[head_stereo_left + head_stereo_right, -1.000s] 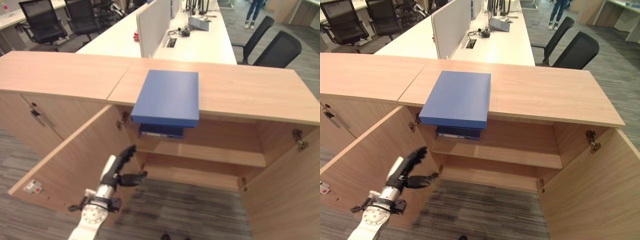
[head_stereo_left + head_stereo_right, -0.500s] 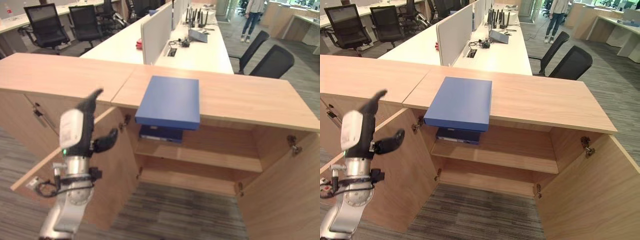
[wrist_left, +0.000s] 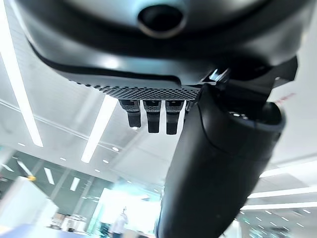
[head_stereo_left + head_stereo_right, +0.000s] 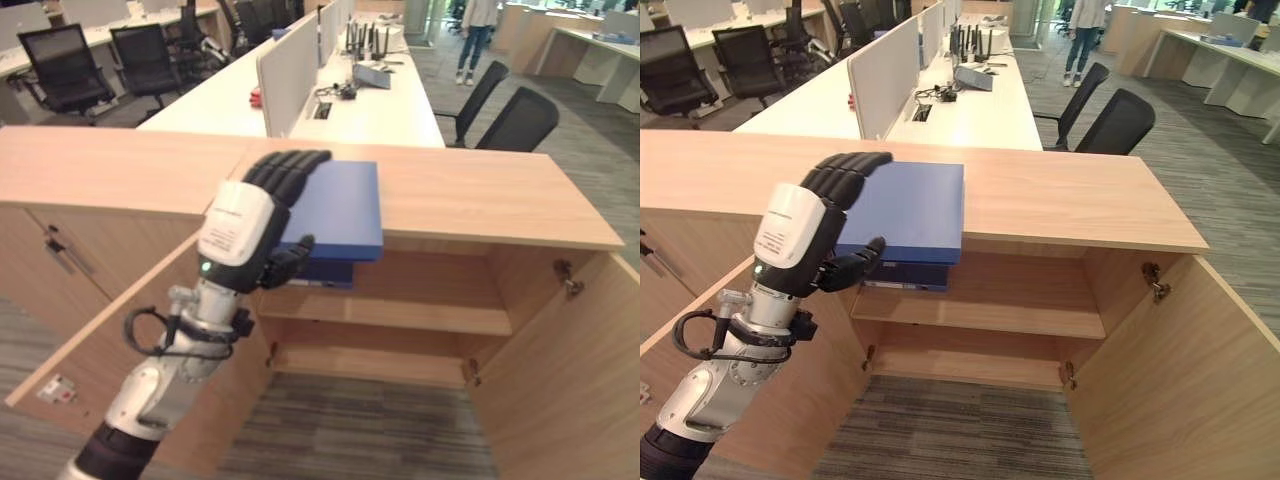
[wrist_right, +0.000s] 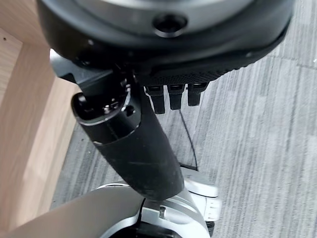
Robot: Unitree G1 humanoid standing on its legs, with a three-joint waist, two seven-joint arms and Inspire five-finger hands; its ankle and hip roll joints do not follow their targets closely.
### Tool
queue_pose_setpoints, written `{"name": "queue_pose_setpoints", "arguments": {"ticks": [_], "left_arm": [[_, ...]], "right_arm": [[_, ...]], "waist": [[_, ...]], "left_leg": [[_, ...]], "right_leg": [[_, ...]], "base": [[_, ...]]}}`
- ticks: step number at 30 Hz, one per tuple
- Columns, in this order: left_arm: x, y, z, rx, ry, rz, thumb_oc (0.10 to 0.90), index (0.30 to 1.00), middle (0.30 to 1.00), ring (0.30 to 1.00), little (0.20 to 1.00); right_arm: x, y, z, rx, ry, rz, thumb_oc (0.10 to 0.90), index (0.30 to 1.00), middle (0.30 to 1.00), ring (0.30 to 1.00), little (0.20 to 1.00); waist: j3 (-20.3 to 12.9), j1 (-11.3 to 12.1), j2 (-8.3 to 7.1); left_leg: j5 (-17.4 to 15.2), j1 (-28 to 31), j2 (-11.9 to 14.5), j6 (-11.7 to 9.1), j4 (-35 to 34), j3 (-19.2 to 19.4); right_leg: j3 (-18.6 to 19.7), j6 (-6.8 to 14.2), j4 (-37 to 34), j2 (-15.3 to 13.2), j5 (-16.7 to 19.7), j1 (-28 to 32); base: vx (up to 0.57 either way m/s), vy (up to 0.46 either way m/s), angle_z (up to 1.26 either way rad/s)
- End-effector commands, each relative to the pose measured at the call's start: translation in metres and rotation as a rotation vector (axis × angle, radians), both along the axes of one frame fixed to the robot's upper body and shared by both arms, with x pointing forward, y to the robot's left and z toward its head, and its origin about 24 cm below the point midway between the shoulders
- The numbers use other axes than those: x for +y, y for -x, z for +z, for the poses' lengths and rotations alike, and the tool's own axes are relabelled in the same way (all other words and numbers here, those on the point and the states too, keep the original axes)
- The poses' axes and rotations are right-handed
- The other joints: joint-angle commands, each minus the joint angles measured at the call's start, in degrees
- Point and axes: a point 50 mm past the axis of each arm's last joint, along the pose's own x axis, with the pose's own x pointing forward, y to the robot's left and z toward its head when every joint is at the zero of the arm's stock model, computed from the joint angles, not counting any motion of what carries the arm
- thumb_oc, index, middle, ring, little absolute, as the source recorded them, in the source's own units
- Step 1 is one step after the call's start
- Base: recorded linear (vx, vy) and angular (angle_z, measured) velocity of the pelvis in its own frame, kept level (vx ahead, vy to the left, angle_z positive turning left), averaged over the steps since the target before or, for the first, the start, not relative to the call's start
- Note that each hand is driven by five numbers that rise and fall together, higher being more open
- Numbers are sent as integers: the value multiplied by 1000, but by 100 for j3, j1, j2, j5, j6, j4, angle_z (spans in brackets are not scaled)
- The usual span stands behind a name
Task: Put the empty folder in the office cabinet
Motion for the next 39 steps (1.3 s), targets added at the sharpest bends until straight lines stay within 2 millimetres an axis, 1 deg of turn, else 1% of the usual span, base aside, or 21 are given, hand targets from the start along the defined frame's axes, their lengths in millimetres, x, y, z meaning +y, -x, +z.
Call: {"name": "queue_pose_setpoints", "arguments": {"ticks": [1,5,13,14,20,21,22,24,30,31,39], "left_arm": [[-16,-6,45,-170,2,-109,800,900,900,900,900],[-20,-10,41,-133,-12,-122,800,900,900,900,900],[-16,-22,38,-108,-91,-66,800,900,900,900,900],[-14,-30,35,-89,-99,-31,800,900,900,900,900],[-7,-40,30,-83,-117,46,800,900,900,900,900],[-3,-45,30,-119,-163,98,800,900,900,900,900],[-3,-45,30,-119,-163,98,800,900,900,900,900],[0,-54,27,-136,-222,163,800,900,900,900,900],[5,-64,23,-143,-261,236,800,900,900,900,900],[8,-68,19,-128,-269,268,800,900,900,900,900],[7,-77,11,-92,-297,298,800,900,900,900,900]], "right_arm": [[13,-9,-2,-11,-54,28,800,900,900,900,900],[12,-5,-2,0,-55,22,800,900,900,900,900],[10,-3,-2,12,-52,16,800,900,900,900,900],[10,-4,-2,13,-53,19,800,900,900,900,900],[9,-4,-2,16,-51,24,800,900,900,900,900],[8,-3,-2,19,-50,27,800,900,900,900,900],[8,-3,-2,19,-50,27,800,900,900,900,900],[7,-5,-1,17,-42,30,800,900,900,900,900],[5,-7,-1,13,-33,22,800,900,900,900,900],[4,-7,-1,13,-29,27,800,900,900,900,900],[0,-7,0,14,-15,24,800,900,900,900,900]], "waist": [[-196,-106,-120],[-217,-136,-108],[-254,-168,-91],[-267,-175,-92],[-270,-181,-86],[-276,-191,-86],[-276,-191,-86],[-280,-200,-87],[-291,-207,-84],[-300,-222,-86],[-300,-244,-86]], "left_leg": [[-689,74,30,-145,-18,-100],[-707,106,34,-144,-18,-62],[-729,140,51,-146,-18,-13],[-741,155,60,-147,-18,3],[-755,185,62,-150,-18,29],[-762,191,65,-151,-18,31],[-762,191,65,-151,-18,31],[-766,196,65,-148,-18,30],[-777,209,70,-148,-18,51],[-782,214,70,-146,-18,62],[-786,220,75,-139,-18,88]], "right_leg": [[55,351,40,-75,-422,94],[88,357,40,-70,-416,103],[130,353,40,-63,-426,124],[136,351,40,-57,-436,136],[151,349,40,-54,-442,159],[160,352,40,-53,-443,160],[160,352,40,-53,-443,160],[172,350,40,-49,-448,166],[180,346,40,-42,-459,171],[188,348,40,-43,-457,170],[199,345,40,-35,-463,175]], "base": [[-3,7,-14],[0,2,-6],[0,1,-1],[0,0,0],[3,-2,-2],[4,-6,-10],[4,-8,-10],[3,-6,-7],[1,-4,-3],[0,0,0],[0,0,0]]}}
